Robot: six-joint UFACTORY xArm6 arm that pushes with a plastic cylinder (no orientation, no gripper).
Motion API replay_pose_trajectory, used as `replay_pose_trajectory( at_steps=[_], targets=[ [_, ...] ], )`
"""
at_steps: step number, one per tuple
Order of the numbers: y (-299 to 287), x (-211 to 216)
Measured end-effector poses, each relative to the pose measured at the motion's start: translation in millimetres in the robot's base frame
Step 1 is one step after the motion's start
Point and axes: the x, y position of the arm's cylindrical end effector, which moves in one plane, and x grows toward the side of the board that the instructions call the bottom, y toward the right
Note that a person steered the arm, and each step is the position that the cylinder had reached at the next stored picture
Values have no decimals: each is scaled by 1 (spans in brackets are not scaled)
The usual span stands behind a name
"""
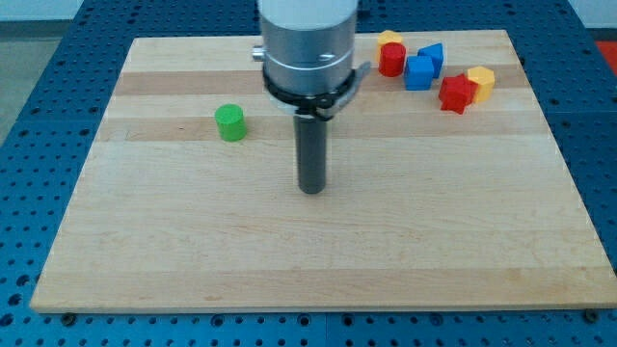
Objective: Push the green star in between blue cube and red circle
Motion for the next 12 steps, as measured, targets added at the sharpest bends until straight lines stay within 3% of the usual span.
replay_pose_trajectory(
  at_steps=[2,4,10,12],
  targets=[
    [-44,-70],
    [-37,-71],
    [128,-202],
    [150,-212]
  ],
)
